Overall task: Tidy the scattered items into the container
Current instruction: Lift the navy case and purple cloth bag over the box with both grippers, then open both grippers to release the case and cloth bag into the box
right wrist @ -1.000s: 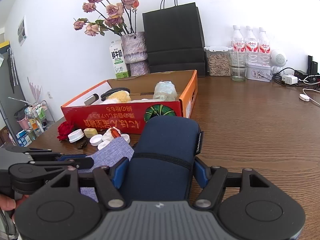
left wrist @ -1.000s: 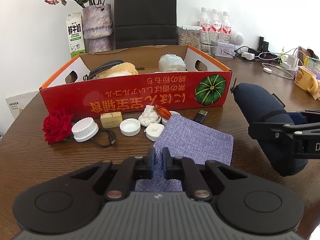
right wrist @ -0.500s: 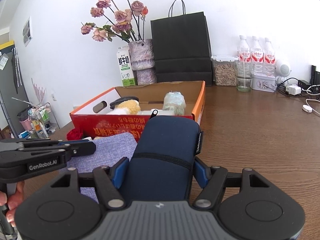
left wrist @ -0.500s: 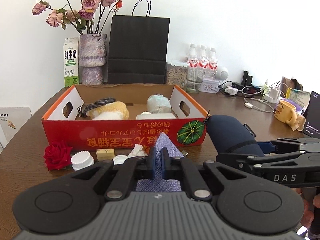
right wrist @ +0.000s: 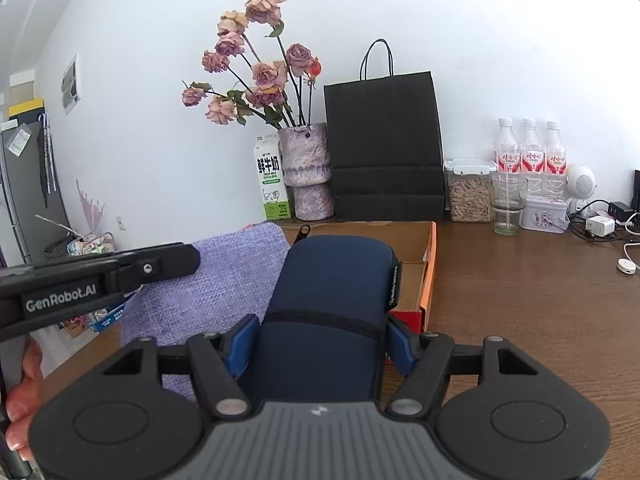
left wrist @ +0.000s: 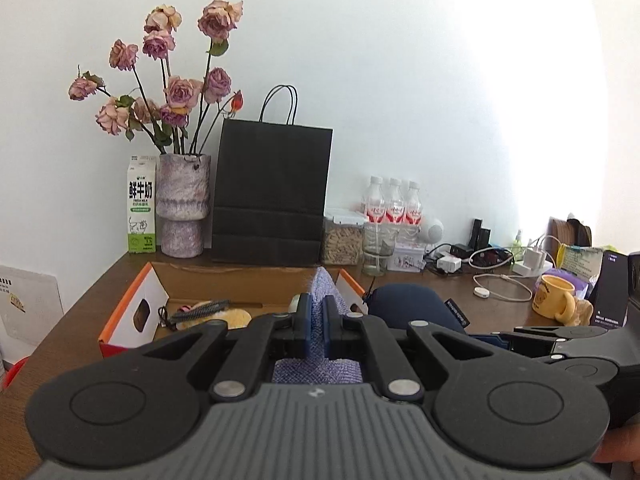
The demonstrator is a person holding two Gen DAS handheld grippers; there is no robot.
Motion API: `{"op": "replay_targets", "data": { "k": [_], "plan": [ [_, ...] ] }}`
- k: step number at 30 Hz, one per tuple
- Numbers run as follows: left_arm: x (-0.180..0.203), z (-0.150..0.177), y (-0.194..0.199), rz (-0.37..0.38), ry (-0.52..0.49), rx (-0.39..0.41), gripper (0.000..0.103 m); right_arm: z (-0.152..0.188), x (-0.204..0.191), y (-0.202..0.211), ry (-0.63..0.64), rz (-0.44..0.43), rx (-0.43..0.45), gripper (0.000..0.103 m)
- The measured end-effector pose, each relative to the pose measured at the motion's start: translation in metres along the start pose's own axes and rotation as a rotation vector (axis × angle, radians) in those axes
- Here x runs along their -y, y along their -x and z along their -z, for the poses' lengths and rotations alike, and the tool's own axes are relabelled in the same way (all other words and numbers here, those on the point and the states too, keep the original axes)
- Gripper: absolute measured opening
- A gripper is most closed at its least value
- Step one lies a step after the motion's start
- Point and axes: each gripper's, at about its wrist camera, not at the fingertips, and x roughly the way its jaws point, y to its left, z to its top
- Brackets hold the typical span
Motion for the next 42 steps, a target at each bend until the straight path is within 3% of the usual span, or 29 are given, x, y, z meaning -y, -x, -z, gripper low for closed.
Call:
{"op": "replay_targets", "data": {
  "k": [17,27,38,41,42],
  "plan": [
    [-0.050,-0.038,-0.054,-0.029,0.079,0.118,0.006,-0.060,-0.007,-0.064,-0.016,0.021,0.089,0.065],
    [-0.094,-0.030,-0.117,-0.068,0.188,0.081,0.006,-0.067,-0.003,-0.148,-0.073,0.051,0.039,0.065],
    [-0.140,-0.004,-0.166,-0.140,0.272,-0.049,0.006,-0.051,0.010,-0.215,-0.074,0.116,-0.085,0.065],
    [-0.143,0.003,-0.173,-0.173,0.271,-0.085,0.015,-0.044,0.011,-0.218,-0.057,0.138,-0.090,0.067],
    [-0.144,0.005,-0.173,-0.185,0.272,-0.094,0.038,-0.043,0.013,-0.217,-0.062,0.131,-0.091,0.072]
  ]
}}
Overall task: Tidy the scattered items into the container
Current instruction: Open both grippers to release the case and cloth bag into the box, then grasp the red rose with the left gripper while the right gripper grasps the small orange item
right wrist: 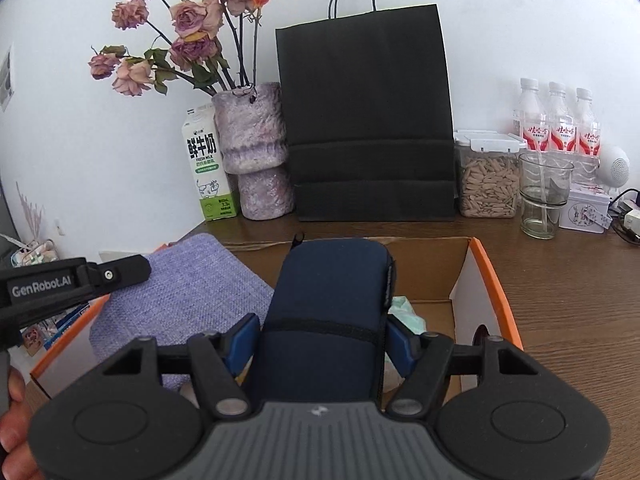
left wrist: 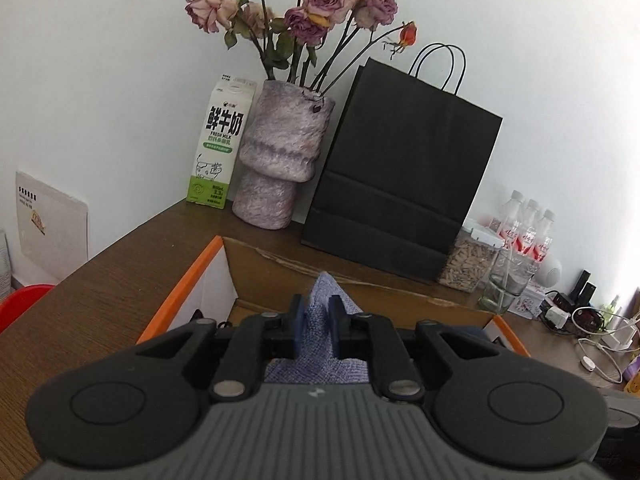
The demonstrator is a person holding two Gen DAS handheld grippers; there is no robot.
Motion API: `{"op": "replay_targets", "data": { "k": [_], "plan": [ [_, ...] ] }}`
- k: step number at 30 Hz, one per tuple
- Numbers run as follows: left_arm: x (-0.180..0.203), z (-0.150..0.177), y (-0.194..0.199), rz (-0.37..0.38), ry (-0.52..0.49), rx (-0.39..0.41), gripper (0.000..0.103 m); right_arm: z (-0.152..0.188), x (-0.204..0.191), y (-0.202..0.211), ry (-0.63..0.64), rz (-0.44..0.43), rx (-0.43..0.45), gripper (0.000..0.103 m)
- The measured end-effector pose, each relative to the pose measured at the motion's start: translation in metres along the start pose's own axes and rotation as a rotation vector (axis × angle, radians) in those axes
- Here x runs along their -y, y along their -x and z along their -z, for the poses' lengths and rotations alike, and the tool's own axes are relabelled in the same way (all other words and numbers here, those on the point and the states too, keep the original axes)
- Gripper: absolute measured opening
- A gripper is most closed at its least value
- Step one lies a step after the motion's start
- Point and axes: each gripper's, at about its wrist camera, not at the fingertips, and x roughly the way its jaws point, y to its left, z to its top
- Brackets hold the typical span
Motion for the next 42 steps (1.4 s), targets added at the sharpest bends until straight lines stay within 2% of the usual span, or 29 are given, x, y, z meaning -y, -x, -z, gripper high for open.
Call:
{"op": "replay_targets", "data": {
  "k": [1,2,3,5,14,20,24,27,34,42],
  "plan": [
    [-0.001,0.001,0.000,-0.013,0.006,-0.004,0.058,0.001,0.000,0.002,-0.005,-0.002,0.007,0.090],
    [-0.002,0.002,0.000,-0.029,0.012,0.001,0.095,0.001,0.000,0.005,-0.007,0.004,0.023,0.099],
    [-0.003,0.003,0.004,-0.043,0.016,0.022,0.103,0.002,0.000,0.010,0.000,0.017,0.043,0.103],
    [-0.003,0.005,0.011,-0.055,0.012,0.054,0.103,0.004,0.000,0.015,0.011,0.034,0.048,0.103],
    [0.002,0.012,0.015,-0.052,-0.037,0.036,0.103,0.017,-0.006,0.027,0.025,0.027,0.040,0.103],
    [0.003,0.016,0.026,-0.044,-0.058,0.067,0.103,0.030,-0.010,0.048,0.045,0.026,0.121,0.103],
    [0.009,0.024,0.037,-0.034,-0.098,0.111,0.103,0.044,-0.016,0.066,0.103,0.023,0.176,0.103],
    [0.016,0.035,0.046,-0.014,-0.143,0.114,0.103,0.060,-0.019,0.083,0.143,0.040,0.218,0.103],
    [0.025,0.058,0.079,-0.019,-0.243,0.194,0.103,0.089,-0.013,0.115,0.143,0.111,0.217,0.103],
    [-0.002,0.078,0.115,-0.071,-0.238,0.105,0.103,0.110,-0.011,0.139,0.131,0.071,0.152,0.103]
  ]
}}
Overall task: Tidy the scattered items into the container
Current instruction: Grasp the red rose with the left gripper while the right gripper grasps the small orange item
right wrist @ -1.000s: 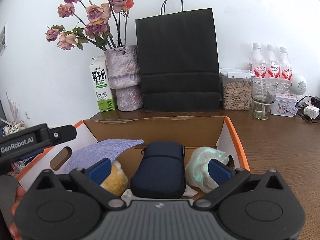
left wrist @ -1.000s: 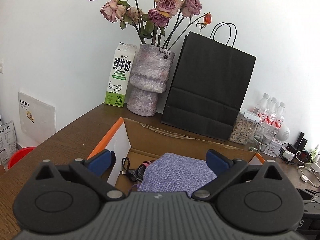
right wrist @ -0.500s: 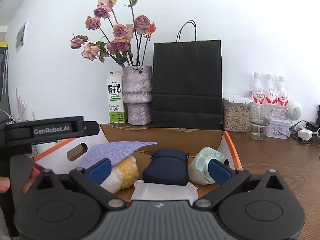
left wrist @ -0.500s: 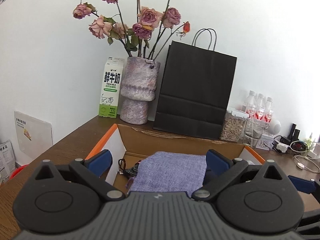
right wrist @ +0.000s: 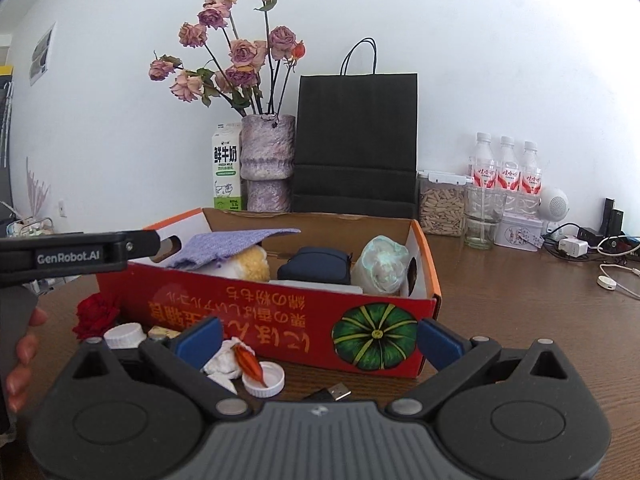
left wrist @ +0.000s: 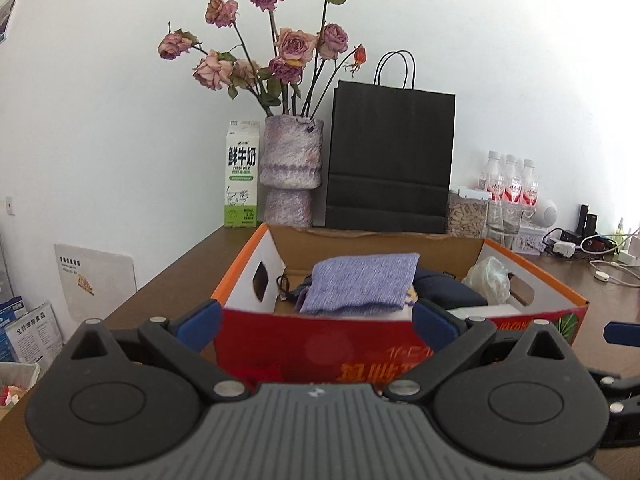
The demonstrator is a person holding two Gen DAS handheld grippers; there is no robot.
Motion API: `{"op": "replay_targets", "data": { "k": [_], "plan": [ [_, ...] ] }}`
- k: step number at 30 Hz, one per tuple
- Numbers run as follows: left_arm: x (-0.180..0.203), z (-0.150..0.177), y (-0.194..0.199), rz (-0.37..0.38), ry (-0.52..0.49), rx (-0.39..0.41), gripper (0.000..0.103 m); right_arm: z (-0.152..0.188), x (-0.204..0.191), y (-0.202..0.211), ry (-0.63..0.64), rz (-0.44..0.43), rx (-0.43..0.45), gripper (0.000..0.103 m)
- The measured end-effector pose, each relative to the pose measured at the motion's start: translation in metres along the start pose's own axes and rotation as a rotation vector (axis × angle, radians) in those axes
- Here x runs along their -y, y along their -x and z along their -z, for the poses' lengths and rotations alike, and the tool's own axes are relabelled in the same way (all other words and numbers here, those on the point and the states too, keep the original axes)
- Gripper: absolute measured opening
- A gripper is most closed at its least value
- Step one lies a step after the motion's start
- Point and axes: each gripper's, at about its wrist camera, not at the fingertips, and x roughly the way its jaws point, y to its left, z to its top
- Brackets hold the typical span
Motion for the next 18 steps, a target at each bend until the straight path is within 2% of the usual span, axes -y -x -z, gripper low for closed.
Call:
{"op": "replay_targets", "data": {
  "k": [4,9,18],
  "plan": [
    [-0.015,0.009,0.012,-0.029,-0.007,-0.050,0.103,0.005,-0.004,0.007,0.000,-0.003,-0.031,0.103],
    [-0.027,0.018,0.020,-0.016,-0.036,-0.137,0.103,0.010,-0.012,0.012,0.017,-0.019,-0.071,0.103],
    [-0.038,0.016,0.012,-0.037,0.001,-0.163,0.103,0.009,-0.019,0.006,0.028,-0.001,-0.091,0.103]
  ]
}}
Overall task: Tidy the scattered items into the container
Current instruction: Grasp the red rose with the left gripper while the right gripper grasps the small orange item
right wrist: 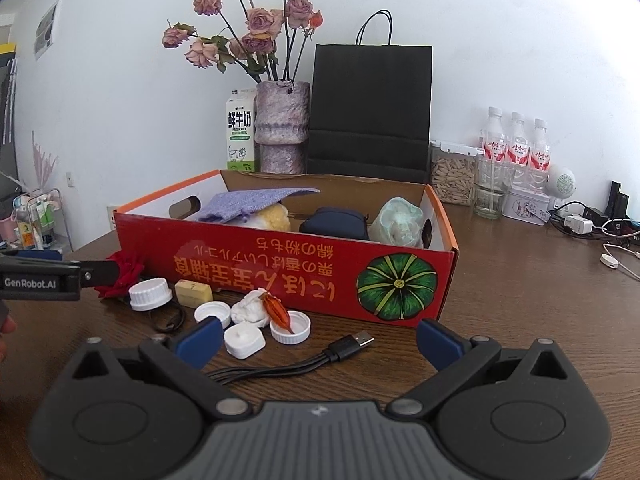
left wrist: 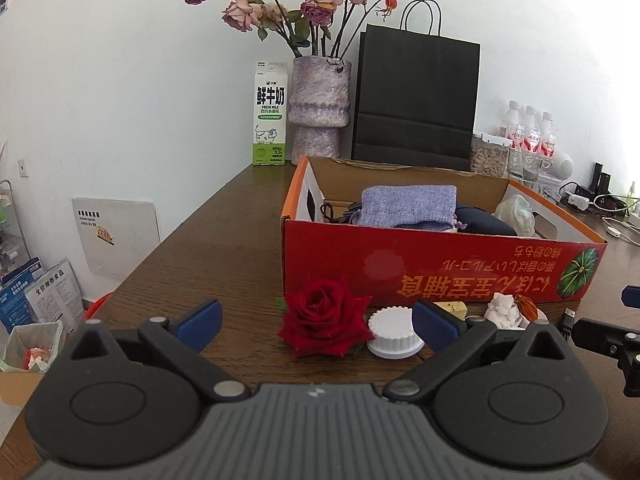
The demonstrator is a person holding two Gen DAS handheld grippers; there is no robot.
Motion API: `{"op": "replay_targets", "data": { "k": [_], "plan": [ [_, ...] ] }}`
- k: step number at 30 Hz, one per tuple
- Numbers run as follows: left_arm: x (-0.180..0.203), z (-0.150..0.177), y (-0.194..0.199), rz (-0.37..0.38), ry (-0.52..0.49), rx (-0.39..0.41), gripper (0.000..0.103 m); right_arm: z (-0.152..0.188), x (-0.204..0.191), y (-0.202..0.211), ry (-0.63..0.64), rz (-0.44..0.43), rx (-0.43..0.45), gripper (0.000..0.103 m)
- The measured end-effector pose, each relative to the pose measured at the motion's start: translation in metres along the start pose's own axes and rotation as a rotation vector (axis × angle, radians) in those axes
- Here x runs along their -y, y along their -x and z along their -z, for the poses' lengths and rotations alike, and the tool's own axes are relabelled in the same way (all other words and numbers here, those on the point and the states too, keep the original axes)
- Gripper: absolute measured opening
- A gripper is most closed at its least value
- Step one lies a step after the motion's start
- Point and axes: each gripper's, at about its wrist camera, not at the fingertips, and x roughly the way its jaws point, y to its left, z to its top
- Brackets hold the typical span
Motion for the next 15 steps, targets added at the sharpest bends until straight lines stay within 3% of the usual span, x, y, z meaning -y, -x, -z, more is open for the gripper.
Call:
{"op": "replay_targets", "data": {
  "k": [3,10,15],
  "plan": [
    [-0.001,-0.006,-0.008,-0.031,-0.006,0.012,0.103,-0.003,-0.003,-0.009,0.006,-0.015,-0.012,0.100],
    [-0.010,-0.008,-0.016,-0.005,0.044,-0.017,0.103,-0.013,-0.012,-0.034,0.023,-0.046,-0.049,0.054],
    [-0.011,-0.008,-0.017,-0.001,0.051,-0.025,0.103,-0.016,-0.016,-0.049,0.032,-0.089,-0.092,0.043]
  ]
}}
